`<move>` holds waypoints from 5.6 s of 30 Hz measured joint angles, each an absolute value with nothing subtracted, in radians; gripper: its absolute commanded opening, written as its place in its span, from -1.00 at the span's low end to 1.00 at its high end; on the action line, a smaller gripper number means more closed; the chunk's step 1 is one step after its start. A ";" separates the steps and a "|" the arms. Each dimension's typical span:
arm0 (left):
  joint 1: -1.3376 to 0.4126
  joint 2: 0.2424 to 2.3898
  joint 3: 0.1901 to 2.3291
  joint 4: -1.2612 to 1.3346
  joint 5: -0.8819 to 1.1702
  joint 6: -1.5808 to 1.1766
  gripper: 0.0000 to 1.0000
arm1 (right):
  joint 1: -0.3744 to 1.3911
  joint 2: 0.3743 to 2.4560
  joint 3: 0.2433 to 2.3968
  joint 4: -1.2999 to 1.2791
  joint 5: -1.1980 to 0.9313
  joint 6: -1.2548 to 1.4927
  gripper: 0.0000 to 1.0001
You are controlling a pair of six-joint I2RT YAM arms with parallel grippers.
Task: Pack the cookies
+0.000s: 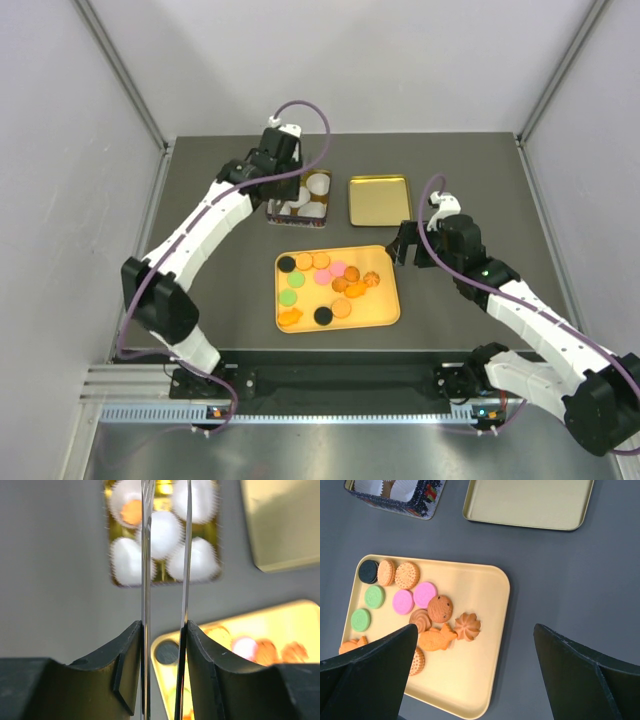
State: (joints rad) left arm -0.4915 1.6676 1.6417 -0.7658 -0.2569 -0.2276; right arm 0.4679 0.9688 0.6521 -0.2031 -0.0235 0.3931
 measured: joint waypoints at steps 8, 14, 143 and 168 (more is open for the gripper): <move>-0.661 1.392 1.457 -0.859 -0.230 -0.228 -0.12 | 0.468 0.969 0.648 -0.202 -0.023 0.393 0.99; -0.738 1.246 1.324 -0.922 -0.173 -0.249 -0.13 | 0.468 0.969 0.648 -0.202 -0.021 0.393 1.00; -1.062 1.390 1.333 -1.023 -0.146 -0.242 -0.63 | 0.468 0.975 0.648 -0.204 0.019 0.392 1.00; -0.686 1.646 1.621 -0.884 -0.407 -0.272 -0.56 | 0.468 0.970 0.648 -0.203 0.018 0.392 1.00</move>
State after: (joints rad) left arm -0.6861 1.6459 1.6215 -0.8845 -0.4068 -0.2718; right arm 0.4679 0.9699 0.6476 -0.2031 0.0177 0.3923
